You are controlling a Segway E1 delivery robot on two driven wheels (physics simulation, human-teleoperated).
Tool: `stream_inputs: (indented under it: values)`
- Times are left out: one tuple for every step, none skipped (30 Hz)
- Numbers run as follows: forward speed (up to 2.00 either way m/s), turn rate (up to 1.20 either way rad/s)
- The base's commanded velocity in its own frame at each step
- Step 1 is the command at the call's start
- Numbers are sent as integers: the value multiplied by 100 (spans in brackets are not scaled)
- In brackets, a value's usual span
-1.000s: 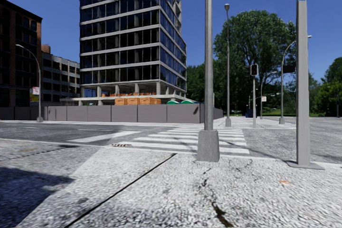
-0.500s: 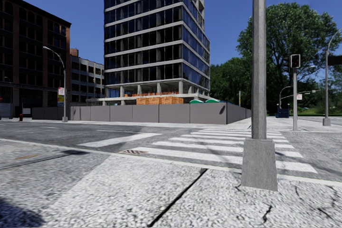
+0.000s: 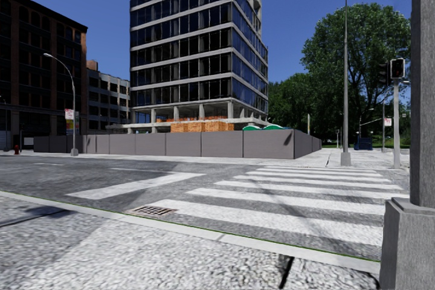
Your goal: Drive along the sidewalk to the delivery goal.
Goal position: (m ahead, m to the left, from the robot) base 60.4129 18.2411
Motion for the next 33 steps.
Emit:
stream_inputs:
  values:
    - [200, -31]
    - [200, -40]
    - [200, -42]
    - [200, -42]
    - [200, -42]
    - [200, -42]
    - [200, -43]
    - [200, -43]
    - [200, -43]
    - [200, -43]
    - [200, -43]
    - [200, -43]
    - [200, -43]
    - [200, -43]
    - [200, -43]
    - [200, -43]
    - [200, -43]
    - [200, -43]
    - [200, -43]
    - [200, -43]
    - [200, -43]
    - [200, -43]
    - [200, -43]
    - [200, -43]
    - [200, -43]
    - [200, -43]
    - [200, -43]
    - [200, -43]
    - [200, -43]
    - [200, -43]
    - [200, -43]
    - [200, -39]
    - [200, -39]
